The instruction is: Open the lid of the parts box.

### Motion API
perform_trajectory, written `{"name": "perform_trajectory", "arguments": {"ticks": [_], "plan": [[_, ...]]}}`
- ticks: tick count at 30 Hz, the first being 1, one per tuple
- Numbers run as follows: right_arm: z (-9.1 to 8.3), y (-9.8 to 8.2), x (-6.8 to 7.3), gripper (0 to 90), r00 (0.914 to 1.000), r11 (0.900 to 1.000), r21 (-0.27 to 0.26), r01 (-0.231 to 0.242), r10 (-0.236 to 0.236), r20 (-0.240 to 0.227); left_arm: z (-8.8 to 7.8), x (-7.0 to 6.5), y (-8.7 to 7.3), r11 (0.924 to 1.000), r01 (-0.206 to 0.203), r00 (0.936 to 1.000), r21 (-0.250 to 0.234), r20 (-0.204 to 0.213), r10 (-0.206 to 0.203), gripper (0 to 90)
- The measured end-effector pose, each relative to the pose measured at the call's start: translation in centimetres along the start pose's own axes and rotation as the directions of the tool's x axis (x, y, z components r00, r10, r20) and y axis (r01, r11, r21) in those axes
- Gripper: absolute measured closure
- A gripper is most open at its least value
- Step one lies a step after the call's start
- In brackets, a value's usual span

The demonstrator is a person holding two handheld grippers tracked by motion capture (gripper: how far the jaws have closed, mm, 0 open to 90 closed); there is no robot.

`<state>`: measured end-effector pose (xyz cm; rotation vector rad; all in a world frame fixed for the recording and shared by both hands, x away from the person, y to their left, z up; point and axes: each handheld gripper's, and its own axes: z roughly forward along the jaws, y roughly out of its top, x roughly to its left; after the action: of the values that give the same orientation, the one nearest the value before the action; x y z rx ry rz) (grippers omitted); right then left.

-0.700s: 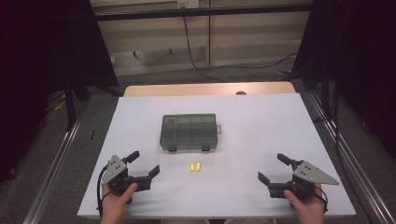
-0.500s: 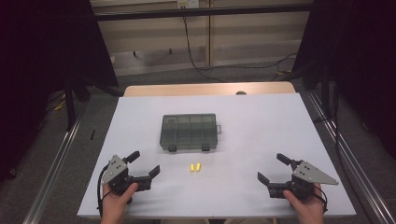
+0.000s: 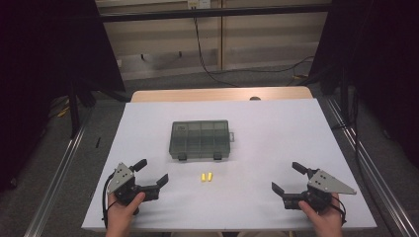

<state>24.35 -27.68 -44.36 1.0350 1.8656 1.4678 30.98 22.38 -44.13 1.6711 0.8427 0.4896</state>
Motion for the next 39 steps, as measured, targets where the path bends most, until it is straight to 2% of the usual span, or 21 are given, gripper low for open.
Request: {"name": "perform_trajectory", "arguments": {"ticks": [4,7,12,14,18,22,27,32,37,39], "plan": [[0.4,0.3,0.0,2.6,1.0000,1.000,0.008,0.006,-0.006,0.004,0.1,0.0,0.1,1.0000,-0.006,1.0000,0.008,-0.006,0.006,3.5],[0.8,0.6,0.0,2.5,1.0000,1.000,0.021,-0.005,0.005,-0.002,0.2,0.1,0.1,0.9999,0.003,0.9999,0.011,-0.011,-0.003,3.5],[1.1,0.8,0.1,2.6,1.0000,0.999,0.045,0.007,-0.006,-0.007,0.4,0.2,0.2,0.9996,0.018,0.9998,0.021,-0.007,-0.017,3.0],[1.2,0.8,0.1,2.6,1.0000,0.999,0.047,0.005,-0.004,-0.006,0.4,0.2,0.3,0.9996,0.007,1.0000,0.026,-0.004,-0.007,2.9],[1.4,1.0,0.2,2.4,0.9999,0.999,0.054,0.010,-0.010,-0.008,0.6,0.2,0.4,0.9996,0.005,1.0000,0.028,-0.003,-0.005,2.8],[1.9,1.4,0.4,2.3,0.9997,0.999,0.053,0.013,-0.011,-0.022,0.9,0.3,0.5,0.9991,0.018,0.9997,0.039,-0.018,-0.017,2.7],[2.6,1.6,0.4,2.1,0.9996,0.998,0.061,0.017,-0.016,-0.024,0.9,0.5,0.6,0.9990,0.009,0.9998,0.044,-0.019,-0.008,2.7],[3.0,1.9,0.3,2.2,0.9995,0.997,0.071,0.016,-0.014,-0.028,1.2,0.7,0.7,0.9979,0.030,0.9991,0.057,-0.032,-0.028,2.7],[3.3,2.1,0.2,2.2,0.9996,0.998,0.069,0.008,-0.006,-0.027,1.5,0.6,0.8,0.9967,0.007,0.9993,0.081,-0.037,-0.004,2.9],[3.5,2.2,0.2,2.1,0.9995,0.997,0.073,-0.004,0.006,-0.032,1.6,0.5,0.9,0.9967,0.010,0.9990,0.081,-0.044,-0.007,3.0]]}}
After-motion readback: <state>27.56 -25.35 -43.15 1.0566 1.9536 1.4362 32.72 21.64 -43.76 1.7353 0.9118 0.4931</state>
